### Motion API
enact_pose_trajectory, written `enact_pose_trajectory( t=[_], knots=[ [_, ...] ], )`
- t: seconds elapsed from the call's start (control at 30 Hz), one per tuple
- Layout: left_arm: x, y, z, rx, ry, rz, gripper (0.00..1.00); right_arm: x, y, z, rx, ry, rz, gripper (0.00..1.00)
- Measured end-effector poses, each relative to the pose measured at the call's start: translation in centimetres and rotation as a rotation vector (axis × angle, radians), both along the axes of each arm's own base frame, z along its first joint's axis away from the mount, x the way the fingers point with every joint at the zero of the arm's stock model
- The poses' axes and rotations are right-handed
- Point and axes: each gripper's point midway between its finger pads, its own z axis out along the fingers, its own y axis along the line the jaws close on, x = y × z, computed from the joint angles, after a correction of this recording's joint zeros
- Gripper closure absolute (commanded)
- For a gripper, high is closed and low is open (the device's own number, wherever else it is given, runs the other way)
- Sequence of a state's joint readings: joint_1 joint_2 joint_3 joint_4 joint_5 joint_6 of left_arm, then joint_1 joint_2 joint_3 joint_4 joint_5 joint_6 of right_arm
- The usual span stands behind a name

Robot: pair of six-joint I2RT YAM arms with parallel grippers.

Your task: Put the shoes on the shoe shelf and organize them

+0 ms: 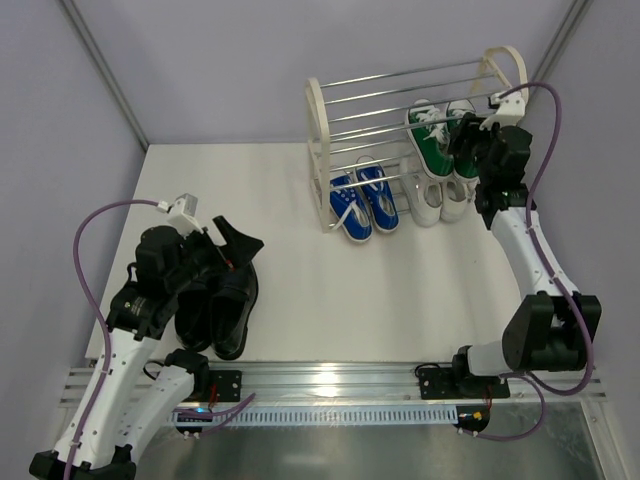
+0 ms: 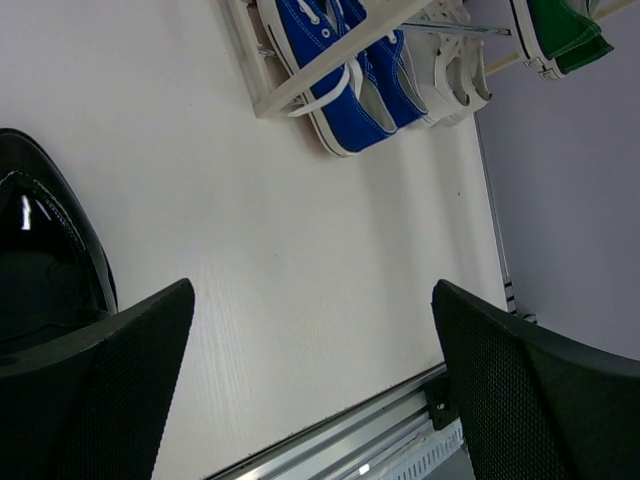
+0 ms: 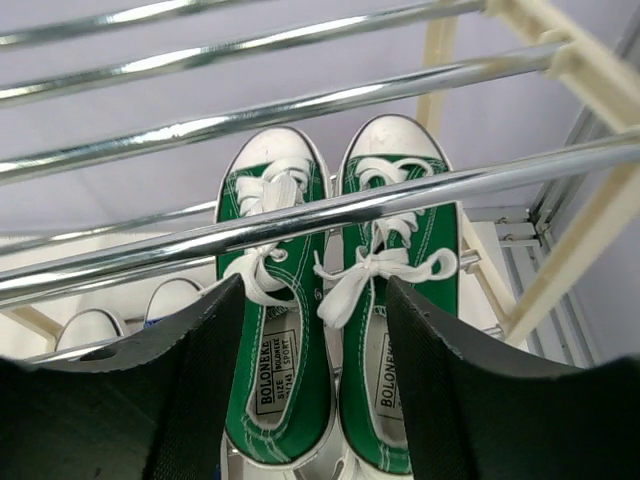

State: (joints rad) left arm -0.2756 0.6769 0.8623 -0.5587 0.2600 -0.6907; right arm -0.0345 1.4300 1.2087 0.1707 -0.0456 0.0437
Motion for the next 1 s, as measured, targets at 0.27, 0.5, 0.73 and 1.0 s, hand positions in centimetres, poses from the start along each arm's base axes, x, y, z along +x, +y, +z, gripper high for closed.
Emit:
enact_pose_trajectory(
  t=[0.27,0.5,0.73,1.0],
  knots=[
    [0.8,0.7,-1.5,0.048,0.086,0.047,0.0,-7.0,1.0,4.3,0.099,-0.085,-0.073,0.28],
    [1.9,4.2,-1.7,0.256,0.244,0.196,0.0,-15.9,10.3,0.4,0.164,-0.003,0.136,0.19],
    [2.9,7.1,-4.1,0.535,0.52,0.238,0.0,-20.9,14.2,-5.9,0.211,0.167,0.262,0.09],
    [0.8,8.2,-9.0,0.676,0.777,0.184,0.0,-25.2,17.8,-11.3,0.23,0.319,0.409,0.03]
  ],
)
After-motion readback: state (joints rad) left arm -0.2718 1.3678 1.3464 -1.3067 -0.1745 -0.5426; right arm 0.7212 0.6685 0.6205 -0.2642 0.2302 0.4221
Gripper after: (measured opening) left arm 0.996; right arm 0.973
